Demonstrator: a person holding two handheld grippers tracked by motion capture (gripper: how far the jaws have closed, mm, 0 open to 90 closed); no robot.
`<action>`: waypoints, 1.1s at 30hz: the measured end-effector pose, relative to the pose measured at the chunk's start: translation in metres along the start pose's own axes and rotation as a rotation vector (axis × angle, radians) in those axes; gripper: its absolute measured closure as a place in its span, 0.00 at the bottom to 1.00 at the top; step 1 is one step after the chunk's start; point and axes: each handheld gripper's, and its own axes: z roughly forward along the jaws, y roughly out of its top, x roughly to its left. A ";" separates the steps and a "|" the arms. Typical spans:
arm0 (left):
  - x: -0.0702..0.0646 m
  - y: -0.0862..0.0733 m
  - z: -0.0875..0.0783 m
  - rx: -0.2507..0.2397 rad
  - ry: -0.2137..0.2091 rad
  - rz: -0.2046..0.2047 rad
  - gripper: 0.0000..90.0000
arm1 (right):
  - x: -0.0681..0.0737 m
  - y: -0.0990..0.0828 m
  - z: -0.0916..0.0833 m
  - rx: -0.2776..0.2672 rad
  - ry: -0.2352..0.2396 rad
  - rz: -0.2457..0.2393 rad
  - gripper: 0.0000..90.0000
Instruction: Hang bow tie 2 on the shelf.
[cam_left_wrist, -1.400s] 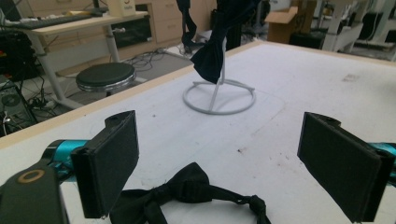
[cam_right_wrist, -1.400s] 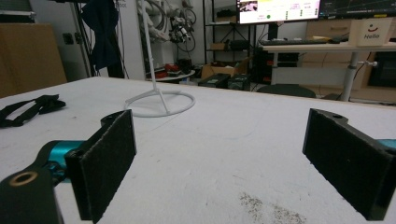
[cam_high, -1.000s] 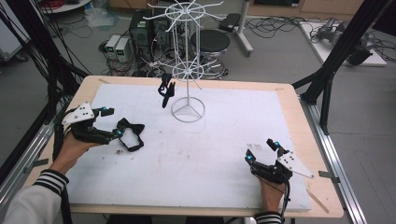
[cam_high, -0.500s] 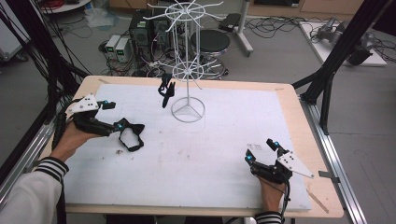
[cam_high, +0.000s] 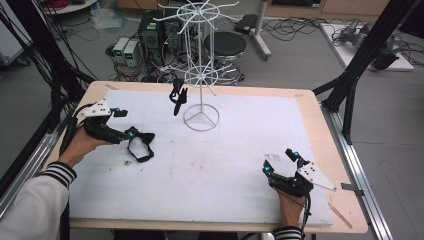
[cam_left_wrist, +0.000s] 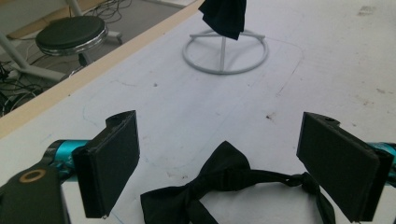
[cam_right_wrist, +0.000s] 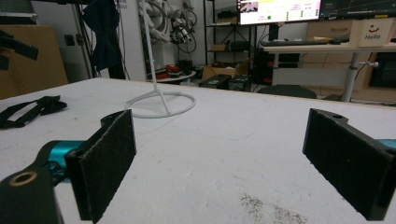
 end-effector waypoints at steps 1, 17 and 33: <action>0.001 -0.001 0.001 0.005 -0.001 -0.004 0.15 | 0.000 0.000 0.000 0.001 -0.001 0.000 0.10; 0.013 0.010 0.014 0.127 -0.026 0.035 0.15 | 0.000 0.000 0.000 0.000 0.001 0.001 0.10; 0.024 0.015 0.037 0.298 -0.085 0.136 0.18 | 0.000 0.000 0.000 -0.003 0.001 0.006 0.10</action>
